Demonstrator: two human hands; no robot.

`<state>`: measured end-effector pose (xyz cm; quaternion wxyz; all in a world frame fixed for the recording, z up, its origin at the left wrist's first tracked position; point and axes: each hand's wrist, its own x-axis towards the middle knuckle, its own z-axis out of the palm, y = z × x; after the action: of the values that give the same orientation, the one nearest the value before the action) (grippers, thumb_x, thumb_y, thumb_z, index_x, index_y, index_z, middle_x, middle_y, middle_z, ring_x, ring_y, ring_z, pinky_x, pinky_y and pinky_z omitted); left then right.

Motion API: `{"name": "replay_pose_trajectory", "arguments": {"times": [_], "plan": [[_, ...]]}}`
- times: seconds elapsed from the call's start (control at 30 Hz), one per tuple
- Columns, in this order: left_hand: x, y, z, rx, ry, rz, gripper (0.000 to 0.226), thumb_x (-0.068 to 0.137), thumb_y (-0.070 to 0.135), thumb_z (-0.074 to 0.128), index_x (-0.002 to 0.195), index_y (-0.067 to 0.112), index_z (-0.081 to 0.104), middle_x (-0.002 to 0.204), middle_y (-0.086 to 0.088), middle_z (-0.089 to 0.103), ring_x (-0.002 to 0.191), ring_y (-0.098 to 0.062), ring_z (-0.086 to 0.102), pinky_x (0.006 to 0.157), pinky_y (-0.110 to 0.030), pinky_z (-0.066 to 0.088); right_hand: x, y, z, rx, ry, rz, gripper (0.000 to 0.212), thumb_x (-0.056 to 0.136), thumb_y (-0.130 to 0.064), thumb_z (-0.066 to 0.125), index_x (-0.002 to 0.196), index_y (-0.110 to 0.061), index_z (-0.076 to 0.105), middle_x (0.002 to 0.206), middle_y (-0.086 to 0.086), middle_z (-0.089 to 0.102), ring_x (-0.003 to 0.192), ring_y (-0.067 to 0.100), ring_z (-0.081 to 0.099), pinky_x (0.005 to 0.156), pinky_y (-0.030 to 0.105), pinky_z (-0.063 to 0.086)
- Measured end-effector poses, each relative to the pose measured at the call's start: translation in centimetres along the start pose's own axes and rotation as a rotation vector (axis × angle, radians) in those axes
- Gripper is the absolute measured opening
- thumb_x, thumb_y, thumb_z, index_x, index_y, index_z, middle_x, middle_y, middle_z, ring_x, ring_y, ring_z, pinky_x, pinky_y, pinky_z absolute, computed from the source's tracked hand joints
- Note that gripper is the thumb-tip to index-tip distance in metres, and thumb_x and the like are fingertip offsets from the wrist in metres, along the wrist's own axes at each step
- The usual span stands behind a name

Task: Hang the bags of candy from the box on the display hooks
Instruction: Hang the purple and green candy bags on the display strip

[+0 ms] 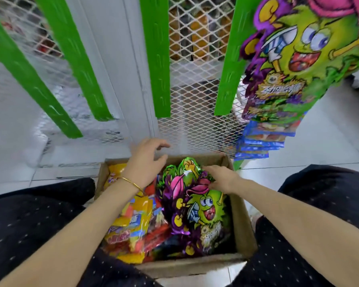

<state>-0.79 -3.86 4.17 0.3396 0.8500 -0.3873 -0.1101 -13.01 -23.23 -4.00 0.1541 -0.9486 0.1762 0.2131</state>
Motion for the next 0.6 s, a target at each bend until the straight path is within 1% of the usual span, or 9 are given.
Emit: {"name": "replay_pose_trajectory", "arguments": {"times": [0.07, 0.13, 0.23, 0.27, 0.33, 0.4, 0.43, 0.53, 0.6], "plan": [[0.2, 0.1, 0.4, -0.028, -0.024, -0.014, 0.025, 0.087, 0.007, 0.058, 0.111, 0.012, 0.061, 0.107, 0.001, 0.054, 0.101, -0.009, 0.049, 0.085, -0.013, 0.032, 0.6, 0.4, 0.1, 0.027, 0.072, 0.027, 0.036, 0.085, -0.022, 0.062, 0.118, -0.012, 0.051, 0.12, 0.01, 0.058, 0.111, 0.03, 0.054, 0.084, 0.035, 0.044], [0.4, 0.3, 1.0, -0.058, -0.047, -0.032, 0.024, 0.086, 0.008, 0.059, 0.11, 0.013, 0.061, 0.111, -0.002, 0.059, 0.1, -0.008, 0.051, 0.088, -0.012, 0.033, 1.0, 0.5, -0.5, 0.105, 0.092, 0.008, 0.024, 0.082, -0.021, 0.065, 0.103, -0.012, 0.056, 0.104, 0.008, 0.062, 0.1, 0.028, 0.057, 0.077, 0.033, 0.046], [0.2, 0.8, 2.1, -0.071, -0.196, -0.028, 0.028, 0.086, 0.015, 0.062, 0.114, 0.014, 0.06, 0.114, -0.001, 0.061, 0.102, -0.009, 0.055, 0.086, -0.013, 0.036, 0.4, 0.0, -2.3, 0.27, 0.045, -0.118, 0.021, 0.082, -0.012, 0.067, 0.1, -0.003, 0.06, 0.089, 0.005, 0.056, 0.083, 0.018, 0.051, 0.059, 0.014, 0.037], [0.0, 1.0, 2.5, -0.067, -0.278, -0.039, 0.032, 0.086, 0.02, 0.062, 0.118, 0.015, 0.058, 0.116, 0.001, 0.06, 0.104, -0.009, 0.055, 0.087, -0.015, 0.039, -0.1, -0.4, -3.2, 0.313, 0.04, -0.16, 0.02, 0.082, -0.009, 0.067, 0.099, -0.001, 0.061, 0.086, 0.004, 0.055, 0.08, 0.016, 0.049, 0.056, 0.012, 0.034], [-0.6, 1.2, 3.2, -0.081, -0.409, -0.079, 0.041, 0.085, 0.026, 0.064, 0.123, 0.016, 0.053, 0.117, 0.003, 0.059, 0.104, -0.009, 0.055, 0.088, -0.017, 0.041, -1.4, -0.9, -4.8, 0.43, 0.031, -0.209, 0.012, 0.084, -0.006, 0.066, 0.094, -0.004, 0.061, 0.076, -0.001, 0.055, 0.069, 0.009, 0.05, 0.056, 0.011, 0.035], [-1.0, 1.5, 3.7, -0.069, -0.416, -0.081, 0.04, 0.084, 0.026, 0.065, 0.121, 0.015, 0.055, 0.108, 0.005, 0.058, 0.097, -0.008, 0.055, 0.083, -0.016, 0.041, -3.1, -1.1, -6.4, 0.591, 0.034, -0.219, 0.009, 0.085, -0.004, 0.064, 0.086, -0.01, 0.057, 0.063, -0.008, 0.052, 0.055, -0.004, 0.047, 0.054, 0.008, 0.035], [-1.1, 2.0, 3.7, -0.052, -0.382, -0.059, 0.034, 0.085, 0.025, 0.065, 0.117, 0.014, 0.058, 0.1, 0.006, 0.057, 0.092, -0.007, 0.053, 0.077, -0.016, 0.039, -4.0, -1.1, -7.1, 0.665, 0.044, -0.215, 0.011, 0.086, -0.004, 0.063, 0.083, -0.011, 0.056, 0.061, -0.008, 0.053, 0.052, -0.004, 0.048, 0.054, 0.007, 0.036], [-0.4, 4.1, 2.5, -0.12, -0.288, 0.007, 0.004, 0.086, 0.016, 0.063, 0.087, 0.02, 0.062, 0.074, 0.01, 0.053, 0.068, 0.001, 0.049, 0.063, -0.018, 0.034, -6.5, -1.0, -9.2, 0.828, 0.117, -0.219, 0.009, 0.085, -0.006, 0.064, 0.082, -0.014, 0.061, 0.072, 0.002, 0.063, 0.064, 0.008, 0.056, 0.06, 0.013, 0.043], [0.6, 6.2, 0.8, -0.163, -0.278, 0.032, 0.009, 0.086, 0.013, 0.062, 0.083, 0.021, 0.062, 0.072, 0.007, 0.055, 0.066, 0.002, 0.048, 0.064, -0.015, 0.037, -8.1, -0.3, -11.1, 0.903, 0.176, -0.206, 0.002, 0.085, -0.009, 0.065, 0.085, -0.011, 0.066, 0.077, 0.004, 0.066, 0.071, 0.01, 0.06, 0.067, 0.018, 0.047]]}}
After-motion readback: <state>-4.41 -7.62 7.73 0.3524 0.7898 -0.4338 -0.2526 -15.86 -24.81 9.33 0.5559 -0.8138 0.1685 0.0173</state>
